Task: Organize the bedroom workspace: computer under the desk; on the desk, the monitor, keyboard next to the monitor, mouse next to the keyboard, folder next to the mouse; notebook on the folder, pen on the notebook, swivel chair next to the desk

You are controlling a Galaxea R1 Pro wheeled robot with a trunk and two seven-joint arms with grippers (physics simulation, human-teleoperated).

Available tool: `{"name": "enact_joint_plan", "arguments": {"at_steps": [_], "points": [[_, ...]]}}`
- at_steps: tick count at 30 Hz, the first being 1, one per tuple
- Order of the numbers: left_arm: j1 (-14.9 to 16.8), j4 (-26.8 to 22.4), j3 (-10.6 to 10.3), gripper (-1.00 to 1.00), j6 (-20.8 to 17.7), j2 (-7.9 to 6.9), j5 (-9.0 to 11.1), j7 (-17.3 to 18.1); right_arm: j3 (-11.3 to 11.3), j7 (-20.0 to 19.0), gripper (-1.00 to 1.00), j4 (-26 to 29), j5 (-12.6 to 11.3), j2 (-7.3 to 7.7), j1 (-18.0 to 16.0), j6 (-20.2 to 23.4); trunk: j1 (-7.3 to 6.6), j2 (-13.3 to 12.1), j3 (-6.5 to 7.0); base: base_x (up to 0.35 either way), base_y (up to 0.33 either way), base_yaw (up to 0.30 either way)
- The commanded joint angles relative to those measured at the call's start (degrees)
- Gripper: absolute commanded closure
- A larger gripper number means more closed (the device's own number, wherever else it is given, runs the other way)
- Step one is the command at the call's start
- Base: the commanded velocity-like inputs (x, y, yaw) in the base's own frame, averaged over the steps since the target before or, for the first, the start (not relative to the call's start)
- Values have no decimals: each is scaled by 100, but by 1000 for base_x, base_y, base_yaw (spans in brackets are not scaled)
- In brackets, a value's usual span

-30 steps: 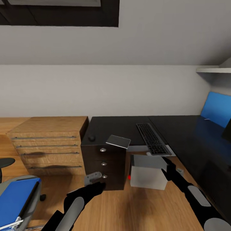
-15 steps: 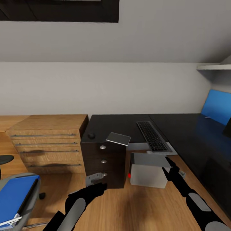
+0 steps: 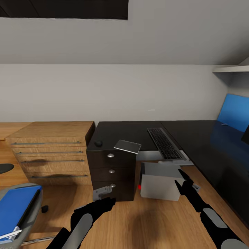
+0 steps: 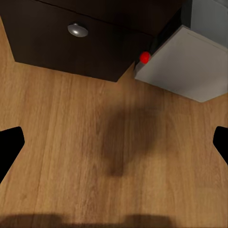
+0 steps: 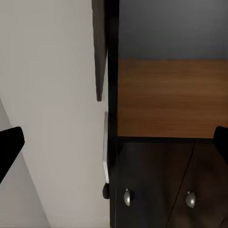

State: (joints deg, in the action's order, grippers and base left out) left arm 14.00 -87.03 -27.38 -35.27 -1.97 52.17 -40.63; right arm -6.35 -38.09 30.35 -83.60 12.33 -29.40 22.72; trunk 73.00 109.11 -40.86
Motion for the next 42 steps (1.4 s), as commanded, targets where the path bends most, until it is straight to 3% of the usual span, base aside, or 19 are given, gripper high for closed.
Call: {"name": "enact_joint_plan", "arguments": {"at_steps": [1, 14, 21, 38, 42], "points": [[6, -7, -12, -100, 3, -5, 55, -59, -8, -4, -100, -3, -47, -1, -4, 49, 22, 44, -24, 0, 0, 0], [6, 58, -20, -100, 8, 0, 56, -59, -12, -13, -100, 6, -51, 6, -4, 48, 307, 566, -258, 0, 0, 0], [6, 155, -21, -100, 13, -3, 49, -45, -8, -14, -100, 14, -49, 6, -4, 48, 307, 566, -258, 0, 0, 0], [6, 263, -21, -100, 20, -5, 45, -43, 2, -9, -100, 7, -42, 6, -4, 48, -66, -116, 48, 0, 0, 0], [6, 275, -21, -100, 20, -5, 43, -42, -3, -10, -100, 7, -42, 6, -4, 48, -66, -116, 48, 0, 0, 0]]}}
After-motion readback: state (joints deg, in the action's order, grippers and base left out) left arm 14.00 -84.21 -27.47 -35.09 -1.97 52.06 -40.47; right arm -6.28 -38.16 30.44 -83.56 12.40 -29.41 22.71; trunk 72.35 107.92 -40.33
